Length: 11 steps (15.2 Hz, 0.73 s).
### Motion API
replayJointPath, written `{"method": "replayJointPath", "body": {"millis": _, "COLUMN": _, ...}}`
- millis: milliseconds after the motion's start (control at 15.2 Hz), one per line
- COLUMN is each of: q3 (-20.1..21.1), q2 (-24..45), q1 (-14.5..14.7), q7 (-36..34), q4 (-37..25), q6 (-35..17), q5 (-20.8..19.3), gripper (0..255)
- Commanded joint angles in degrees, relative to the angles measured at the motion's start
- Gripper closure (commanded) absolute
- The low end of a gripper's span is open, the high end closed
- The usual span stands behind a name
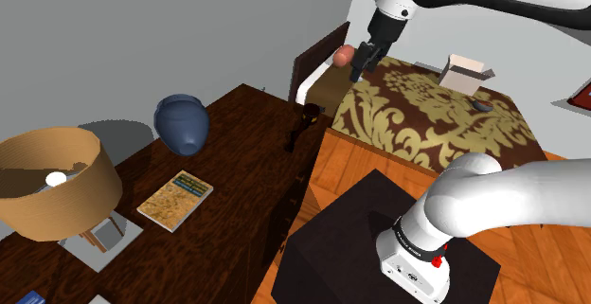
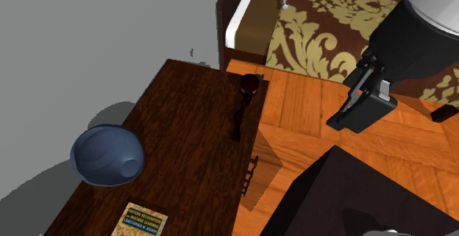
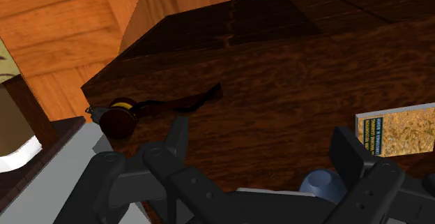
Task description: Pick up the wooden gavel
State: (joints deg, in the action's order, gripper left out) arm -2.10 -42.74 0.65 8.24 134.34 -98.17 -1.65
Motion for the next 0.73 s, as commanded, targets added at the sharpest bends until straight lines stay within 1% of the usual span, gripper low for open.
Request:
{"method": "replayJointPath", "body": {"millis": 0, "q3": 0.00, "q2": 0.00, "q1": 0.00, "q7": 0.00, "q4": 0.00, "q6": 0.00, "q5": 0.00, "gripper": 0}}
{"method": "replayJointPath", "body": {"millis": 330, "q3": 2.91, "q2": 6.60, "q1": -2.24, "q7": -9.07, "q4": 3.33, "q6": -10.02, "q5": 0.32, "gripper": 0}}
{"method": "replayJointPath", "body": {"millis": 660, "q3": 5.54, "q2": 15.18, "q1": -4.69, "q7": -18.33, "q4": 4.32, "q6": -19.51, "q5": -0.24, "gripper": 0}}
